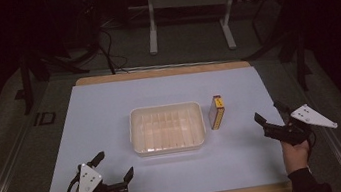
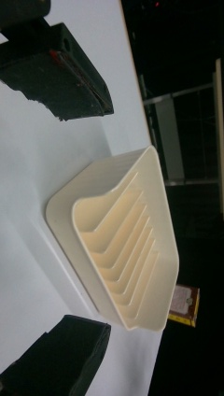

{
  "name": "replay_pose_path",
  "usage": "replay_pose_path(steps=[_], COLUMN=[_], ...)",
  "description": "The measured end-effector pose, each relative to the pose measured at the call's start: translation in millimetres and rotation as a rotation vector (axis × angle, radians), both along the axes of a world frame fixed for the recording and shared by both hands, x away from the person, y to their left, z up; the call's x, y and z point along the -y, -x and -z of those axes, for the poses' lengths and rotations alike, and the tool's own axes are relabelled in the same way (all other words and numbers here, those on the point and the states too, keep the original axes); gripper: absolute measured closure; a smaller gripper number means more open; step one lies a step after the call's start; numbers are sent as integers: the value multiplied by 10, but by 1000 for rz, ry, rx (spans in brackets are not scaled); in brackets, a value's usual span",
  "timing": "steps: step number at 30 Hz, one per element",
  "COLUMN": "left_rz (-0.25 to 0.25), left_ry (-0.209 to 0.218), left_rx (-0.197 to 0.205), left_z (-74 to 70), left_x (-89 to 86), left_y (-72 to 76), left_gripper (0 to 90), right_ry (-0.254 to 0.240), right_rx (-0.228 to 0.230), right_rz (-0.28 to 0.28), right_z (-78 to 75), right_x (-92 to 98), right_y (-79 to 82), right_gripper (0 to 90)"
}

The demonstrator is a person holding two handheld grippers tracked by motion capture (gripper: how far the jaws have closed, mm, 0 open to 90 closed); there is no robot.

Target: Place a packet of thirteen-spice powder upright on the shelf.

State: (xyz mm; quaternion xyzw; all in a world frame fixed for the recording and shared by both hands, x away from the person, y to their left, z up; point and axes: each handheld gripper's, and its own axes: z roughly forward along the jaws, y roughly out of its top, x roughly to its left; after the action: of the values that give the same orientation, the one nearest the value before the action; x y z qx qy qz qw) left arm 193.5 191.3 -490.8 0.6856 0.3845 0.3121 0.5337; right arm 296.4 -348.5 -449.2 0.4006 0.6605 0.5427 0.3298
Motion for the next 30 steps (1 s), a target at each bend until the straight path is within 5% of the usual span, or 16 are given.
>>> replay_pose_path(steps=[4, 7, 12, 20, 30], left_rz=[-9, -14, -11, 3, -13], left_ry=[25, 15, 15, 6, 1], left_rx=[4, -14, -17, -27, -47], left_z=[-4, 7, 6, -3, 2], left_x=[-25, -35, -17, 17, -23], left_y=[15, 29, 59, 107, 133], left_gripper=[0, 0, 0, 0, 0], right_ry=[-8, -48, -43, -54, 35], right_rx=[-7, -21, -31, -85, -212], right_rz=[-5, -64, -116, -127, -157], right_z=[-6, -21, -76, -202, -290], right_x=[10, 10, -41, 2, -37], right_y=[-8, -45, -87, -178, -274], right_gripper=[133, 133, 133, 133, 136])
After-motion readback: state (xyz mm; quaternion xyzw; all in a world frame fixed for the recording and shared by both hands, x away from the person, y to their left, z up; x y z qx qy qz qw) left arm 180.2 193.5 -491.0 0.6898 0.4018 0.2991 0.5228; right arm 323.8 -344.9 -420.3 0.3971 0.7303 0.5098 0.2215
